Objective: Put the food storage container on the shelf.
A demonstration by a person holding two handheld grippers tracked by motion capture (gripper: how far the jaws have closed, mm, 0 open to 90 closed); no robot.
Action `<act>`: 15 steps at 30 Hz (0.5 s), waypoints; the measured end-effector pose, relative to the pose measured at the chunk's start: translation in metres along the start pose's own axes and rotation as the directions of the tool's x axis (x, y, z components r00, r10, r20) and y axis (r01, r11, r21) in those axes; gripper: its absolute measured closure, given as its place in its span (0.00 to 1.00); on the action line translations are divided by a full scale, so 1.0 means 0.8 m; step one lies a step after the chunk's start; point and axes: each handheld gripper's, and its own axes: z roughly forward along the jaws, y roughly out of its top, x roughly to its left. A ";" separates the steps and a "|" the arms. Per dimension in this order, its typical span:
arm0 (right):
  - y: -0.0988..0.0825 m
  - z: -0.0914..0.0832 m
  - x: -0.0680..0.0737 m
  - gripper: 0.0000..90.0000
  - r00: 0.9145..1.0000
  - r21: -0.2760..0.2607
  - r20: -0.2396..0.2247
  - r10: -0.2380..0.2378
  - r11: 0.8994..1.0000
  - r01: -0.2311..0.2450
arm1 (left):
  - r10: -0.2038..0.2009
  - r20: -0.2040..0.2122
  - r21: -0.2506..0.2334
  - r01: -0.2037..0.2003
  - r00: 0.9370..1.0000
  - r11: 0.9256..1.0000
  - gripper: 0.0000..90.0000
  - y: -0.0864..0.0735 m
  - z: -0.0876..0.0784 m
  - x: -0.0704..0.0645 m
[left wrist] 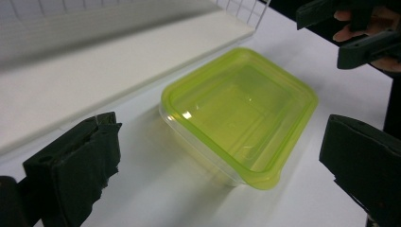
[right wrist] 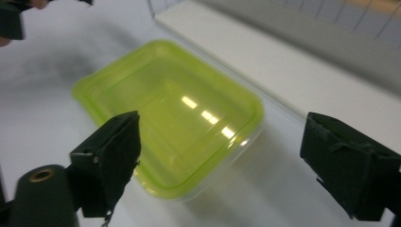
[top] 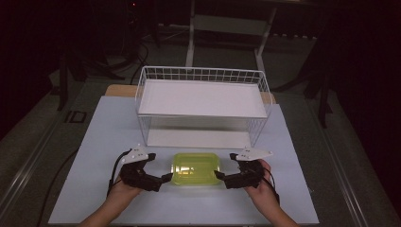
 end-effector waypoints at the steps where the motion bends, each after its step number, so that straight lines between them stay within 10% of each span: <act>1: 0.000 0.002 0.000 0.13 1.000 -0.001 0.013 0.016 1.000 -0.016 | -0.013 0.008 0.019 0.012 1.000 1.000 0.00 0.001 0.005 0.001; 7: 0.000 0.012 0.001 0.12 0.997 0.000 0.035 0.065 0.998 -0.065 | -0.084 0.039 0.082 0.081 0.996 0.993 0.00 -0.004 0.029 0.007; 15: -0.015 0.019 -0.004 0.22 0.988 0.059 -0.003 0.156 0.986 -0.155 | -0.178 0.035 0.119 0.173 0.983 0.978 0.24 -0.013 0.046 0.010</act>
